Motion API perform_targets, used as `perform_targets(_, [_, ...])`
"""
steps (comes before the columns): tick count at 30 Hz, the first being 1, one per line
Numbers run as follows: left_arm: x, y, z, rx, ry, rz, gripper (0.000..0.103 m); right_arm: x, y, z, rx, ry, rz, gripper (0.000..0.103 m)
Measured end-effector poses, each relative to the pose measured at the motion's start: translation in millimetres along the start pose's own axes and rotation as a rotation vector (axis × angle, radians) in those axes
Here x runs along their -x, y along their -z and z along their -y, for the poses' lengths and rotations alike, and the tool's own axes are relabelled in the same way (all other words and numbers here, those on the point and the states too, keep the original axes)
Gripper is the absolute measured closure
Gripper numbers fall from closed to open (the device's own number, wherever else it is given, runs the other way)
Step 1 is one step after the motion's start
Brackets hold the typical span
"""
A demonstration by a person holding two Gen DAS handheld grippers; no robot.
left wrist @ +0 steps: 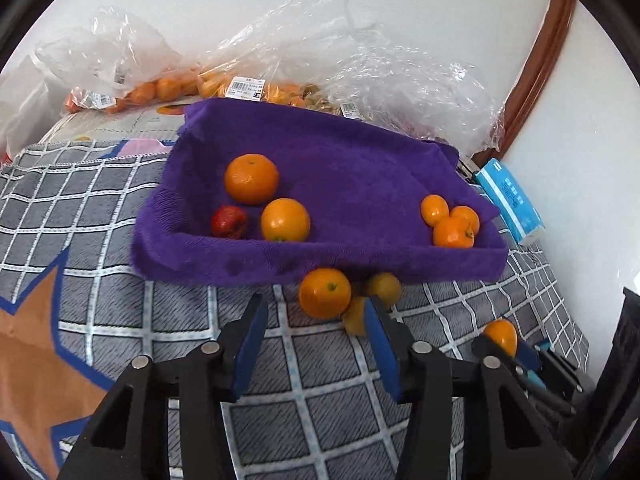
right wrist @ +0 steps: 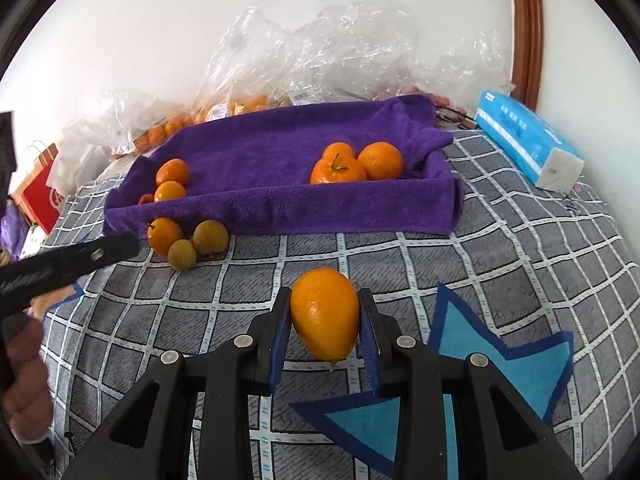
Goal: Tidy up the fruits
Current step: 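Grasp a round orange with the left gripper while the right gripper holds the oval fruit, then carry the oval fruit and the round orange over the purple towel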
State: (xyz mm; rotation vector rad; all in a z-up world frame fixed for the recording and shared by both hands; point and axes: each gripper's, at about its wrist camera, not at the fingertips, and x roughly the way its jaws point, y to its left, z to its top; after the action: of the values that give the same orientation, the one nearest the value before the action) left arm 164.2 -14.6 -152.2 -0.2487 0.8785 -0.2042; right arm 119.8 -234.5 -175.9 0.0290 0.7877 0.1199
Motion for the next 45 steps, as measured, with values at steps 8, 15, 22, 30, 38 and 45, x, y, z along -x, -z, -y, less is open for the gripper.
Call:
perform_targets(8, [-21.9,-7.5,2.4,0.03,0.012,-0.036,0.073,0.3,0.6,-2.2,0.009,-0.003,0.0,0.071])
perform_targets(15, [-6.9,-3.1,-8.6,0.012,-0.029,-0.05,0.073,-1.1,1.3,-1.3,0.011,-0.016,-0.007,0.071])
perform_targets(22, [5.4,9.3,-21.9,-0.009,-0.075,-0.065,0.067,-1.9,1.1,-0.1,0.007,-0.015,-0.008,0.071])
perform_targets(30, [-1.5,18.6,-14.7,-0.076,-0.143,0.017,0.073,-0.4,1.4,0.5,0.0,-0.012,-0.003,0.071])
perform_targets(38, [0.4,17.9,-24.9,-0.028,-0.082,0.025,0.073,-1.5,1.2,0.4,-0.002,-0.001,-0.007,0.071])
perform_targets(45, [2.7,17.8,-30.5,0.007,-0.044,0.033,0.073,-2.6,0.8,-1.4,0.009,0.007,-0.013,0.071])
